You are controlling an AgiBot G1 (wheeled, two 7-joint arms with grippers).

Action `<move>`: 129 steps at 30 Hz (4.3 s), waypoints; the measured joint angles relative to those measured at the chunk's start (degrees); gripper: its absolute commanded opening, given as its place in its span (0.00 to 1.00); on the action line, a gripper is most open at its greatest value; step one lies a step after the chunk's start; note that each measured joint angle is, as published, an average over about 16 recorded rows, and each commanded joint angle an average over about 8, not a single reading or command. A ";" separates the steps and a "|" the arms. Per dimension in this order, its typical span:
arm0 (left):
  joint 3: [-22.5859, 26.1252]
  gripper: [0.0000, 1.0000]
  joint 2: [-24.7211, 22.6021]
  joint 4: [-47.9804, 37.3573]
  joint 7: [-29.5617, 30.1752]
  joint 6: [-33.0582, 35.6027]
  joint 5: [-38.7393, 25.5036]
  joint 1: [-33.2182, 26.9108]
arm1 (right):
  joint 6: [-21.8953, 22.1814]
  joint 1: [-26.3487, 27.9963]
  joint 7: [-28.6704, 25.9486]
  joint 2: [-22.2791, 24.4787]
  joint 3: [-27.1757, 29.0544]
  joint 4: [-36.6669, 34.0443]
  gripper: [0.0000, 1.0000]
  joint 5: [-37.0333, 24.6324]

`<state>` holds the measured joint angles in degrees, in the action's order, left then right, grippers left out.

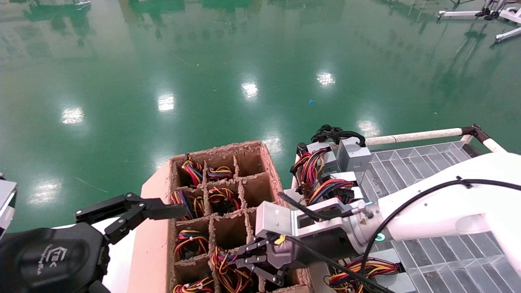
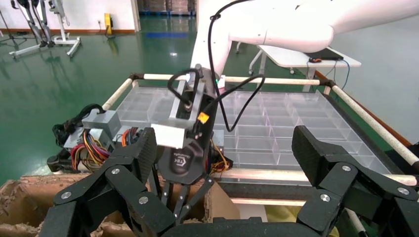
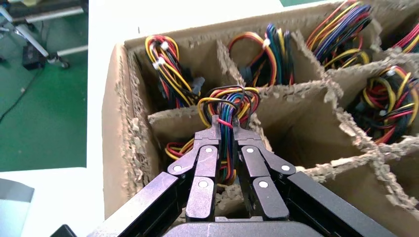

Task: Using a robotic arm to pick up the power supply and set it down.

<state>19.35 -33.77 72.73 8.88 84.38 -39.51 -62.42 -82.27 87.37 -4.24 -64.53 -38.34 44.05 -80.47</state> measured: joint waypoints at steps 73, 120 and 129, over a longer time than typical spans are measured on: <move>0.07 1.00 0.03 0.00 -0.04 -0.03 0.05 -0.02 | 8.87 27.09 34.81 11.80 6.27 -40.29 0.00 -8.39; 0.10 1.00 0.04 -0.02 -0.06 -0.05 0.09 -0.01 | 13.06 21.99 35.99 12.59 7.84 -44.97 1.00 -6.07; 0.10 1.00 0.04 -0.03 -0.06 -0.05 0.10 -0.02 | 8.07 23.53 31.31 13.18 8.34 -46.58 1.00 -5.39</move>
<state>19.45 -33.72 72.69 8.82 84.32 -39.42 -62.43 -74.20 110.90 27.07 -51.35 -30.00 -2.54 -85.86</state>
